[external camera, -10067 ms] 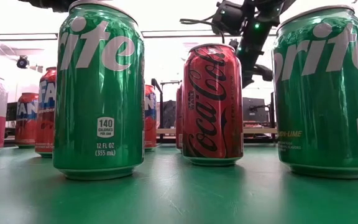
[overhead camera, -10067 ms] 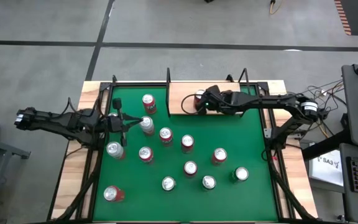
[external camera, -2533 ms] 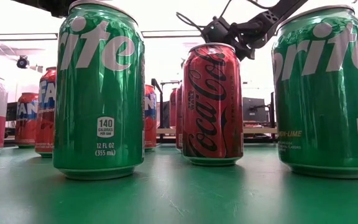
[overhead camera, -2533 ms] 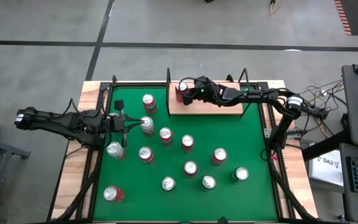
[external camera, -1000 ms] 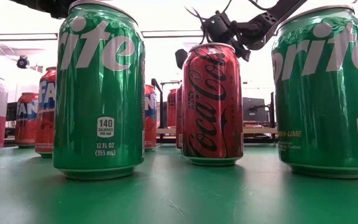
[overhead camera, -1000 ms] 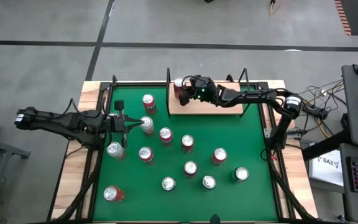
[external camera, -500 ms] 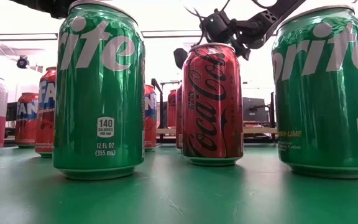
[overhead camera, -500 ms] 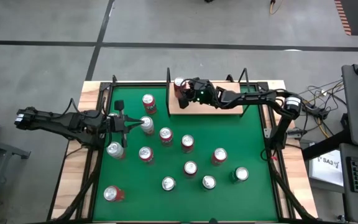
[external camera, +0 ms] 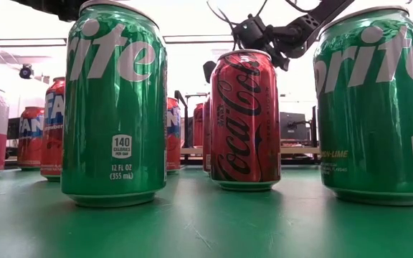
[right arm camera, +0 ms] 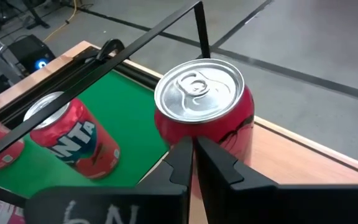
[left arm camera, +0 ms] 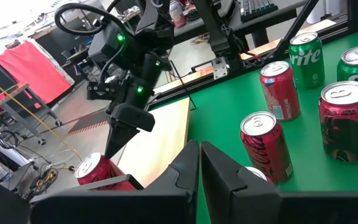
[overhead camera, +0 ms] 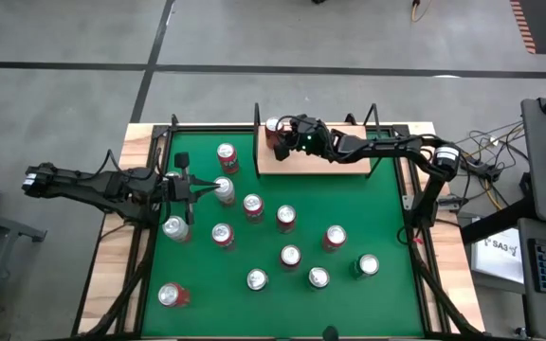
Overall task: Place canned beverage on shelf
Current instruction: Put the red-black soda can on the shelf
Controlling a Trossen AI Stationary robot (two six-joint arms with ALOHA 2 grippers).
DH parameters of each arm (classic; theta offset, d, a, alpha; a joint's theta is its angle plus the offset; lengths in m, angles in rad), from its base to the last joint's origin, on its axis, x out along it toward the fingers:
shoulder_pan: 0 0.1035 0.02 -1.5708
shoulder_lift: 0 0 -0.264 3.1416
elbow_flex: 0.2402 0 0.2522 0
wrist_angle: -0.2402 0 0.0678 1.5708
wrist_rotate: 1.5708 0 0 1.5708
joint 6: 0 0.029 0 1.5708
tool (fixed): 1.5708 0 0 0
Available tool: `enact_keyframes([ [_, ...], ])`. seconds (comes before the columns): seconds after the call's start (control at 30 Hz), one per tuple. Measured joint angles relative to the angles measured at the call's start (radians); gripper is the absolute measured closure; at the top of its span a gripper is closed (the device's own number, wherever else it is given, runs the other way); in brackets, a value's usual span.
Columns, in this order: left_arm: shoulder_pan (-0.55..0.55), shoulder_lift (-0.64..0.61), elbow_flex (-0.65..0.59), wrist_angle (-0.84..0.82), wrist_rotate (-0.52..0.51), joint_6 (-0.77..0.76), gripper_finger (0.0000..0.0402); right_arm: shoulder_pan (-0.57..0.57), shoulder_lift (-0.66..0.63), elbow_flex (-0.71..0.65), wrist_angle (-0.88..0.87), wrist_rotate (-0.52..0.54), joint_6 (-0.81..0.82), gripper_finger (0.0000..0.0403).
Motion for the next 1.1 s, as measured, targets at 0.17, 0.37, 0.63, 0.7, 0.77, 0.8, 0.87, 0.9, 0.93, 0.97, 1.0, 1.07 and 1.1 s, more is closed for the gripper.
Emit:
enact_keyframes([
  [0.17,0.000,0.000,0.000,0.000,0.000,0.000,0.0402,-0.011,0.000,0.000,0.000,0.000,-0.004,0.0390],
  [0.37,0.000,0.000,0.000,0.000,0.000,0.000,0.0402,-0.005,0.000,0.000,-0.020,-0.048,0.011,0.0390],
  [0.63,0.000,0.000,0.000,0.000,0.000,0.000,0.0402,-0.003,0.038,-0.001,0.021,-0.045,-0.001,0.0390],
  [0.7,0.000,0.000,0.000,0.001,0.000,0.006,0.0402,-0.009,0.053,0.000,0.054,-0.046,-0.003,0.0390],
  [0.77,0.000,0.001,0.000,0.000,0.000,0.011,0.0402,-0.015,0.070,0.000,0.073,-0.046,-0.008,0.0390],
  [0.8,0.000,0.002,0.000,0.001,0.000,0.011,0.0402,-0.016,0.078,0.000,0.078,-0.046,-0.008,0.0390],
  [0.87,0.000,0.002,0.000,0.000,0.000,0.011,0.0402,-0.017,0.087,0.000,0.080,-0.046,-0.008,0.0390],
  [0.9,0.000,0.002,0.000,0.000,0.000,0.011,0.0402,-0.017,0.089,0.000,0.082,-0.046,-0.007,0.0390],
  [0.93,0.000,0.002,0.000,0.000,0.000,0.011,0.0402,-0.017,0.092,0.000,0.083,-0.046,-0.007,0.0390],
  [0.97,0.000,0.002,0.000,0.000,0.000,0.011,0.0402,-0.017,0.093,0.000,0.081,-0.046,-0.007,0.0390],
  [1.0,0.000,0.002,0.000,0.000,0.000,0.011,0.0402,-0.017,0.093,0.000,0.079,-0.046,-0.007,0.0390],
  [1.07,0.000,0.002,0.000,0.000,0.000,0.011,0.0402,-0.017,0.093,0.000,0.078,-0.046,-0.006,0.0390],
  [1.1,0.000,0.003,0.000,0.000,0.000,0.011,0.0402,-0.017,0.093,0.000,0.080,-0.046,-0.006,0.0390],
])
